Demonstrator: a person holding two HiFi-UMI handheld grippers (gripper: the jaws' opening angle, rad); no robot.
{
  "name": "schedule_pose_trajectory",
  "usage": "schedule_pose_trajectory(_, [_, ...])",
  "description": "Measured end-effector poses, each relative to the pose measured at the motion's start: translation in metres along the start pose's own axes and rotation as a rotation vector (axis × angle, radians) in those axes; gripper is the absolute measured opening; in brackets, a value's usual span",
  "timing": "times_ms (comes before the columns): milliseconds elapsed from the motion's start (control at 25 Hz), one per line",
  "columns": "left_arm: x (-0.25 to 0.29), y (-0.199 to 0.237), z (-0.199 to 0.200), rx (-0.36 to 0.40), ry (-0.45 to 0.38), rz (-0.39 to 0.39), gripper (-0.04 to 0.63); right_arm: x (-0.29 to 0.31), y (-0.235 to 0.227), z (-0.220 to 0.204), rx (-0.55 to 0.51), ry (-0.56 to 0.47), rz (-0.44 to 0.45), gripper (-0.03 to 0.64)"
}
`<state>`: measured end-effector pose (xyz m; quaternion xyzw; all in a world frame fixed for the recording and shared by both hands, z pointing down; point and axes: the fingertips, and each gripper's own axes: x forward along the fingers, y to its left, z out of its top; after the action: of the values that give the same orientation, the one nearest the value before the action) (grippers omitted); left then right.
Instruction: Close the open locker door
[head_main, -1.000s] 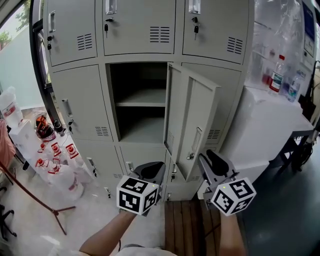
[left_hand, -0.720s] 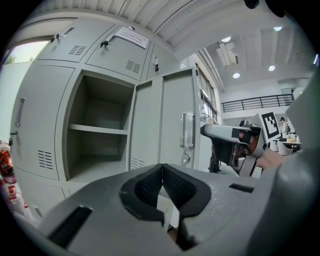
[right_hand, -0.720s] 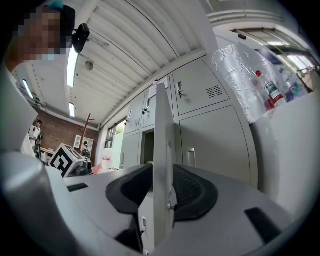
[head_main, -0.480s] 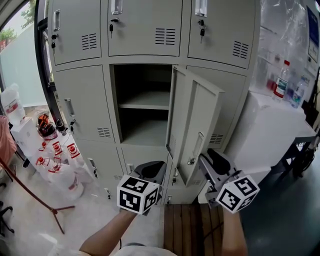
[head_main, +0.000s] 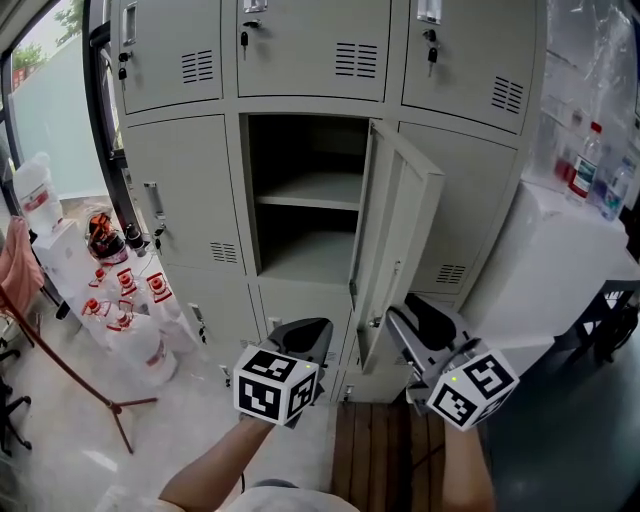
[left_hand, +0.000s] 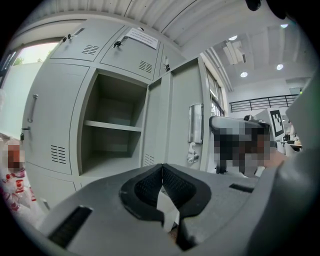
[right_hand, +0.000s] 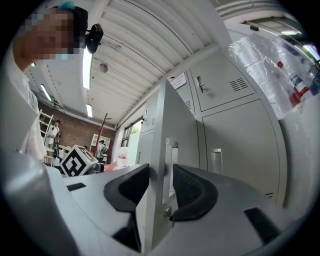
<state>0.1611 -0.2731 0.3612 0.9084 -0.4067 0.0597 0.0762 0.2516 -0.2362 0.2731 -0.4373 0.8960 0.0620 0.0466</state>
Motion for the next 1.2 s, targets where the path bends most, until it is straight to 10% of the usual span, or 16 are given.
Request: schedule_pose_trajectory(1200, [-0.064, 0.090, -0.006, -0.049, -0.017, 0.196, 0.008, 0.092, 0.068, -0.008, 0.051, -0.034, 0.085, 0.123])
